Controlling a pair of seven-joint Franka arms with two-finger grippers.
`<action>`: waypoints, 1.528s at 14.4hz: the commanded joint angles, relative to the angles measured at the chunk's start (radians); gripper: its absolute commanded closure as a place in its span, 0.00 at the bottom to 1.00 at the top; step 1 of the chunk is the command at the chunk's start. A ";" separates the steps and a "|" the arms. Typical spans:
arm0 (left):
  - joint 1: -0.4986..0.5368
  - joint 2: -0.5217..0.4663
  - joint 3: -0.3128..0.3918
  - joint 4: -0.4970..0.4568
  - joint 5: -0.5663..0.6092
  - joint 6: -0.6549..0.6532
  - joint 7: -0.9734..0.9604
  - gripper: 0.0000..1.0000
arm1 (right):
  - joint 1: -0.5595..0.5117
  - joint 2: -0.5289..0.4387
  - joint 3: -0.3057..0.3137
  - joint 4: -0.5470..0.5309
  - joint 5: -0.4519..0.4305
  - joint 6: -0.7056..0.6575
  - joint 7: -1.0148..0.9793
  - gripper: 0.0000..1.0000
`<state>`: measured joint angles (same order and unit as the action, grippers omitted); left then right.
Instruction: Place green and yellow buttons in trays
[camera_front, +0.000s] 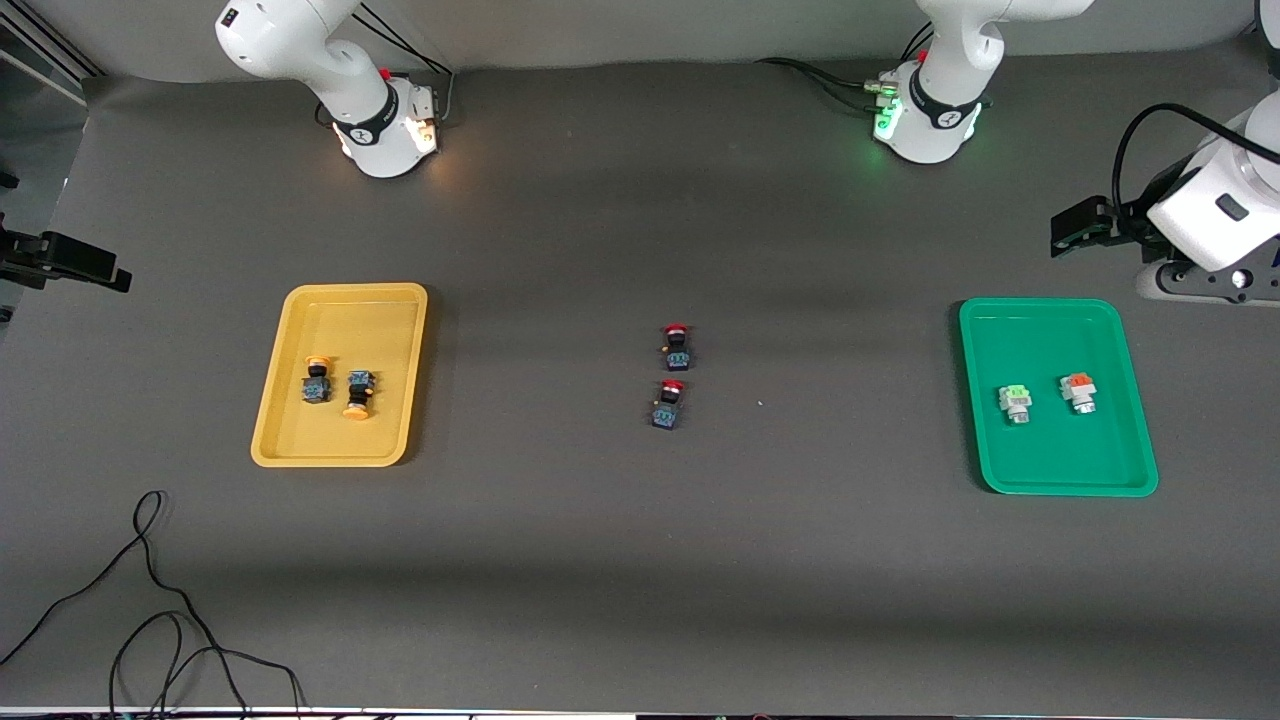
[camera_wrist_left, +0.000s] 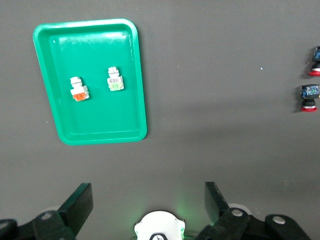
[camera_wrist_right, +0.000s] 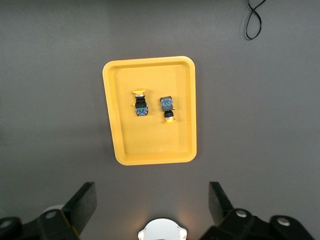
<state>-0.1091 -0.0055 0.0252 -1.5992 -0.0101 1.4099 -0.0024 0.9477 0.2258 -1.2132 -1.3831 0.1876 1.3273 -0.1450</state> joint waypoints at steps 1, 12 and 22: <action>-0.011 -0.007 0.010 0.013 -0.014 -0.023 -0.007 0.00 | -0.059 -0.008 0.030 0.007 -0.008 -0.022 0.013 0.01; -0.011 -0.008 0.009 0.022 0.004 0.023 0.019 0.00 | -0.746 -0.150 0.838 -0.034 -0.137 -0.014 0.073 0.01; -0.011 0.002 0.010 0.027 0.013 0.055 0.053 0.00 | -0.877 -0.321 1.071 -0.291 -0.204 0.167 0.074 0.01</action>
<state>-0.1091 -0.0046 0.0260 -1.5850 -0.0101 1.4574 0.0377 0.0813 -0.0738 -0.1885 -1.6389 0.0188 1.4656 -0.0949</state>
